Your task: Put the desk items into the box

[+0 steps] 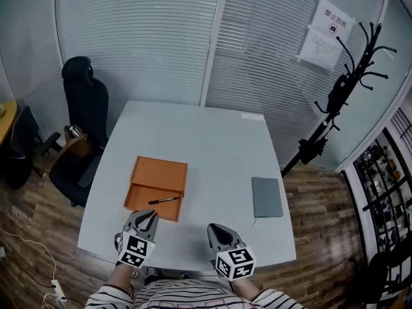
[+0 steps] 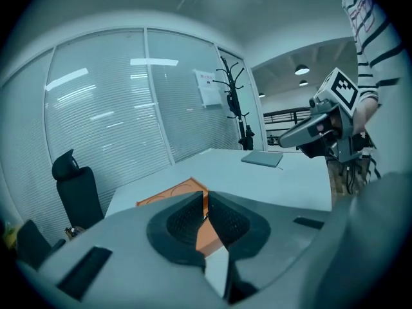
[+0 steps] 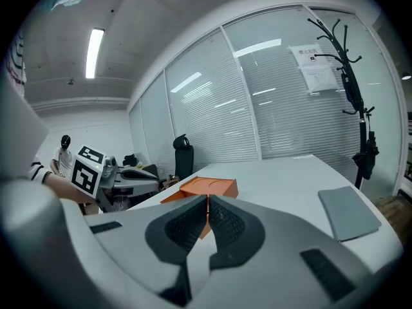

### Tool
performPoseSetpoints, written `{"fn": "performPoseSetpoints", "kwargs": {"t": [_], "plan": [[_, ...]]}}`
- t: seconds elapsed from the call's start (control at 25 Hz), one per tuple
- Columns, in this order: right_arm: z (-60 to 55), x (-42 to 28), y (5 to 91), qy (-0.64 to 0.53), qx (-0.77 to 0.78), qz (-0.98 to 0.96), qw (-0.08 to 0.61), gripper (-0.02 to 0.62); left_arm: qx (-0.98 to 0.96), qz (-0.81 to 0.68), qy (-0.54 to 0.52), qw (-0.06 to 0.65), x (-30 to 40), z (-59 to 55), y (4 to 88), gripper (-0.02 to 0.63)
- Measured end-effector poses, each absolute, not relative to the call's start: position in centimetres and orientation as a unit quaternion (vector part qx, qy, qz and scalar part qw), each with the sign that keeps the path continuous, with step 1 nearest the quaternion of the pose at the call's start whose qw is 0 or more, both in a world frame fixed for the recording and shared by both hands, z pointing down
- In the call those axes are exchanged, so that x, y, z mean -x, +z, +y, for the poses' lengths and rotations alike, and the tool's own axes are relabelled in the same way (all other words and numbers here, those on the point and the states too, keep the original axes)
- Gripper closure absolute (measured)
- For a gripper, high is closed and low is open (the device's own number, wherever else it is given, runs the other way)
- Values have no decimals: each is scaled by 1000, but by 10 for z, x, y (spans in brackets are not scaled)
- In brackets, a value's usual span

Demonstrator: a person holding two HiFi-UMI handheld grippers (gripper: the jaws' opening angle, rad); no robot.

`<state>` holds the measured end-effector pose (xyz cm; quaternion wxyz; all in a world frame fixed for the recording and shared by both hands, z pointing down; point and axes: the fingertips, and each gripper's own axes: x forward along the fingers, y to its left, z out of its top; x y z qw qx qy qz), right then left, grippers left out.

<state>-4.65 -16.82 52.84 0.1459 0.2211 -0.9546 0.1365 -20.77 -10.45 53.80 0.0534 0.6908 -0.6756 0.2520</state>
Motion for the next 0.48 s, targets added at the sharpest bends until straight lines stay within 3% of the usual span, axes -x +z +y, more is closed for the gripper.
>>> {"fn": "performPoseSetpoints", "kwargs": {"t": [0.48], "plan": [[-153, 58, 533, 118, -149, -968, 165, 571, -647, -736, 186, 72, 181, -59, 529, 580]]}}
